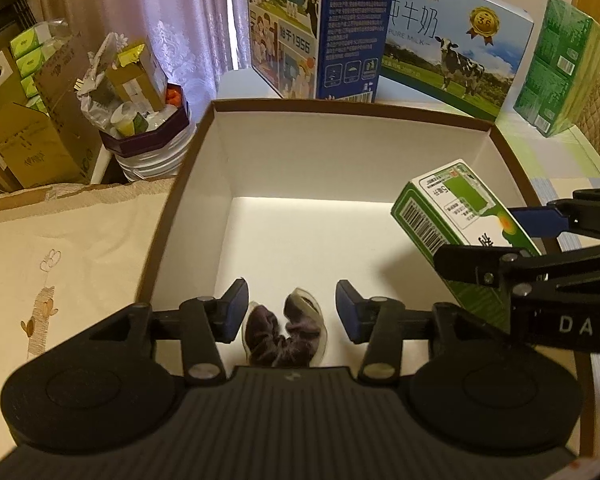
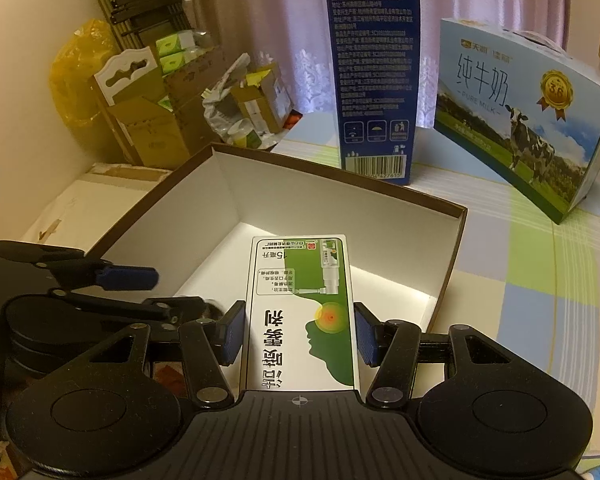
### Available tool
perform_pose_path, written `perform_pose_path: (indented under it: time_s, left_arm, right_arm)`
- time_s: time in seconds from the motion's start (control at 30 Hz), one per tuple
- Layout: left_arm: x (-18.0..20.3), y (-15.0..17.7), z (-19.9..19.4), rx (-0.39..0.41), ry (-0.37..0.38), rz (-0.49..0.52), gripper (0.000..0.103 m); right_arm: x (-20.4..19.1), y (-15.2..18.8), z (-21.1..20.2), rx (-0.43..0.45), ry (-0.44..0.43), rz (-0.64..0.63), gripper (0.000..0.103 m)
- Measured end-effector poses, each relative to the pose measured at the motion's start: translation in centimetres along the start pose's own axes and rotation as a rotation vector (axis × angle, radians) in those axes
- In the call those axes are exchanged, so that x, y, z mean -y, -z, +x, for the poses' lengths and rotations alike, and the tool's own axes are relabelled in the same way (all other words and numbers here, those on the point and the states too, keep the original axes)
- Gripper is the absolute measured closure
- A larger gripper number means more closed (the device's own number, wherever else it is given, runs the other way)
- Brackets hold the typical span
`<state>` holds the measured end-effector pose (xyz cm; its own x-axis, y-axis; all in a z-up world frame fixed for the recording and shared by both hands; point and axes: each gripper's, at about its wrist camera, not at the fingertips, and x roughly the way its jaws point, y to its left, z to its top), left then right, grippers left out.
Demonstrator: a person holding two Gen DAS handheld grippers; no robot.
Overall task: Organize objects
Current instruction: 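Open both tools to drop the cloth item and medicine box into the box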
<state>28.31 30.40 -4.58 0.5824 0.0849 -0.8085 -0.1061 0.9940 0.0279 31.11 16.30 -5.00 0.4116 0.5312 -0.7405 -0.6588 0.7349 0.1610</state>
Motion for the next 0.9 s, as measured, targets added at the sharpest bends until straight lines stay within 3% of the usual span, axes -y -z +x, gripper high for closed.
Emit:
perform_pose_path:
  time_s: [0.27, 0.47, 0.9]
  left_arm:
    - [-0.6, 0.0, -0.5, 0.003, -0.016, -0.012, 0.054]
    - [-0.6, 0.1, -0.8, 0.009, -0.016, -0.010, 0.046]
    - [-0.5, 1.0, -3.3, 0.033, -0.007, -0.023, 0.031]
  right_arm:
    - [-0.1, 0.0, 0.9, 0.001, -0.006, -0.008, 0.051]
    - [-0.1, 0.0, 0.8, 0.083, 0.028, -0.026, 0.048]
    - [-0.1, 1.2, -3.1, 0.074, 0.000, -0.002, 0.038]
